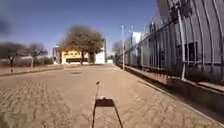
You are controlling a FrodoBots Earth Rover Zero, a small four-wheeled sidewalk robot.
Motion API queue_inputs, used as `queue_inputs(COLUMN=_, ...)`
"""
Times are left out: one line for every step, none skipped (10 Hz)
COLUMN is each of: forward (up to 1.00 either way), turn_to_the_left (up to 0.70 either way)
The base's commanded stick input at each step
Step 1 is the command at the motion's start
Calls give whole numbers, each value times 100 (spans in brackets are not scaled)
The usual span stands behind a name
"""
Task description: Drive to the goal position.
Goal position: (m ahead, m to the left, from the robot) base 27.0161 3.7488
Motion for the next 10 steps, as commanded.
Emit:
queue_inputs(forward=100, turn_to_the_left=0)
queue_inputs(forward=100, turn_to_the_left=0)
queue_inputs(forward=100, turn_to_the_left=0)
queue_inputs(forward=100, turn_to_the_left=0)
queue_inputs(forward=100, turn_to_the_left=0)
queue_inputs(forward=100, turn_to_the_left=0)
queue_inputs(forward=100, turn_to_the_left=0)
queue_inputs(forward=100, turn_to_the_left=0)
queue_inputs(forward=100, turn_to_the_left=0)
queue_inputs(forward=100, turn_to_the_left=0)
